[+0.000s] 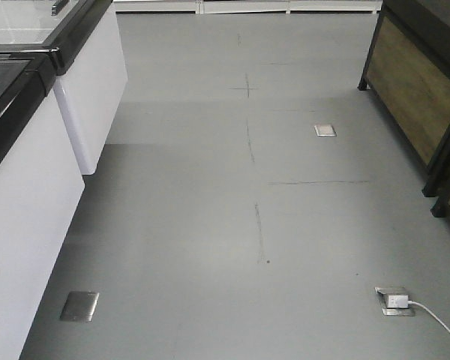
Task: Left arm holds basket, right arm returns cookies
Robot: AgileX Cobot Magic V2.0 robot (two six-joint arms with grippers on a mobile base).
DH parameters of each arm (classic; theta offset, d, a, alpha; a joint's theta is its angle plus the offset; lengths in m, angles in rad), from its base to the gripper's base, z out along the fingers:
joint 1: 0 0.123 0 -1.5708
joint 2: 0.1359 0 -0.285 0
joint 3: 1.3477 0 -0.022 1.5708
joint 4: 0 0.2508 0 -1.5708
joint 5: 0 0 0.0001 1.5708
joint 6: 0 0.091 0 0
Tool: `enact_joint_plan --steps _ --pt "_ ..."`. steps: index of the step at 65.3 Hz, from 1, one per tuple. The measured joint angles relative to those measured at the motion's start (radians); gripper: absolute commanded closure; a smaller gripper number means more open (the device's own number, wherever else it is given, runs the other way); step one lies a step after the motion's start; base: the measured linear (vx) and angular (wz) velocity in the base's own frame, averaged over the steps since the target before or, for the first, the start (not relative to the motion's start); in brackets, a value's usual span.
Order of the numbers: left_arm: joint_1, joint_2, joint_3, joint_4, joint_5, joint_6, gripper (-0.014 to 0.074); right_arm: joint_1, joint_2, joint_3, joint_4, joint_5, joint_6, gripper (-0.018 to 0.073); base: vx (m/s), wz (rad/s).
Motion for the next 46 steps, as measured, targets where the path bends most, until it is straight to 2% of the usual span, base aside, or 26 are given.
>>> enact_joint_plan --steps 13,18,27,32,39,46 --pt "0.000 0.000 0.000 0.000 -0.016 -0.002 0.0181 0.000 0.000 0.000 0.000 0.000 0.000 0.0562 0.00 0.00" --pt "0.000 0.000 0.000 0.000 -0.016 -0.031 0.0181 0.000 0.000 0.000 0.000 0.000 0.000 0.0562 0.00 0.00" --pt "0.000 0.016 -0.024 0.004 0.021 -0.166 0.0181 0.000 0.000 0.000 0.000 0.000 0.000 0.0562 0.00 0.00" --pt "0.000 0.065 -0.068 0.037 0.071 -0.256 0.0181 0.000 0.000 0.000 0.000 0.000 0.000 0.0562 0.00 0.00" --pt "0.000 0.193 -0.166 0.107 0.197 -0.371 0.0181 0.000 0.000 0.000 0.000 0.000 0.000 0.0562 0.00 0.00" --pt "0.000 0.326 -0.278 0.133 0.306 -0.438 0.0181 0.000 0.000 0.000 0.000 0.000 0.000 0.0562 0.00 0.00"
